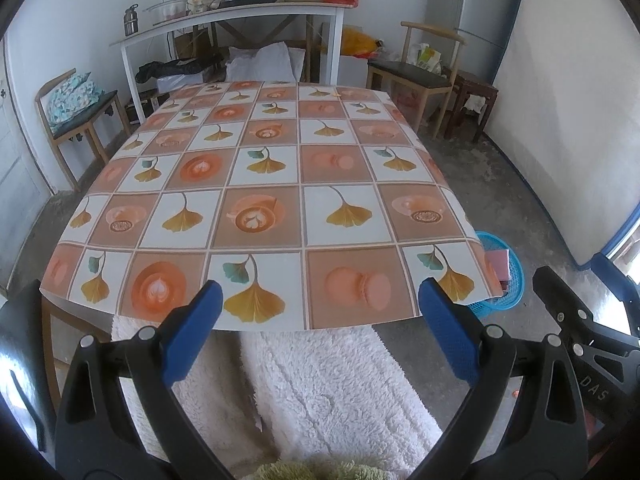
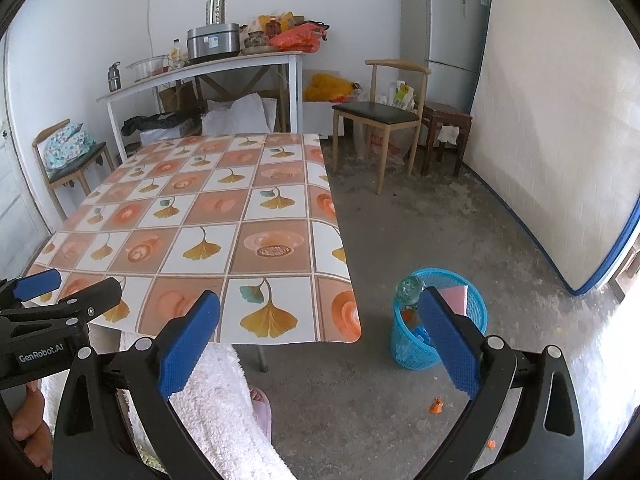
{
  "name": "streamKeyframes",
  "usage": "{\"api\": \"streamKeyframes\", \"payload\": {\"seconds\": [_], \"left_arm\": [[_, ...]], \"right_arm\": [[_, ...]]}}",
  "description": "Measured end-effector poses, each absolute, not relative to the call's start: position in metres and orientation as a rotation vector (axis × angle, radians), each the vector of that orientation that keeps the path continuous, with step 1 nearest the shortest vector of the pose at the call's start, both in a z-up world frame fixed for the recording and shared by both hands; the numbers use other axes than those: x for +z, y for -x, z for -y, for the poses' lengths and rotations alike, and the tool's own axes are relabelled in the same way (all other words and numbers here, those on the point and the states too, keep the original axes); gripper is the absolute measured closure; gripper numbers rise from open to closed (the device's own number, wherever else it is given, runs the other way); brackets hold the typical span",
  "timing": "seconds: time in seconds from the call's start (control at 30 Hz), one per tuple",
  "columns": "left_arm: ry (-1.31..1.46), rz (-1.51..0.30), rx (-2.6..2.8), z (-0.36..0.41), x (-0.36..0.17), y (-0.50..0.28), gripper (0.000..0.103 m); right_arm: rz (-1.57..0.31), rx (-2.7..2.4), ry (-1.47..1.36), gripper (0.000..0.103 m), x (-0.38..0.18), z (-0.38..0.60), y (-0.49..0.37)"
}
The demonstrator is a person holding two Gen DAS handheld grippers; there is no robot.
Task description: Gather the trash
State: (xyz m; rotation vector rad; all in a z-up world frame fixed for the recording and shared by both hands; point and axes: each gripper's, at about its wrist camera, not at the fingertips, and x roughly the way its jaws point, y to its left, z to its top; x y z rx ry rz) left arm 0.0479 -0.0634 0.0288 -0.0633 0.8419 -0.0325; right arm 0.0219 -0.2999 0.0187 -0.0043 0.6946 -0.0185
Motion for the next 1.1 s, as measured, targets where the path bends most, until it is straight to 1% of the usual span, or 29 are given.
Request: {"api": "streamKeyframes", "payload": {"seconds": [1.1], "left_arm": [[0.054,-0.838,-0.072,0.07,0.033,-0.036,0.009]], "right_arm": [[-0.72,-0.047,0.018,0.007,0.014,0.295,-0.01]]}}
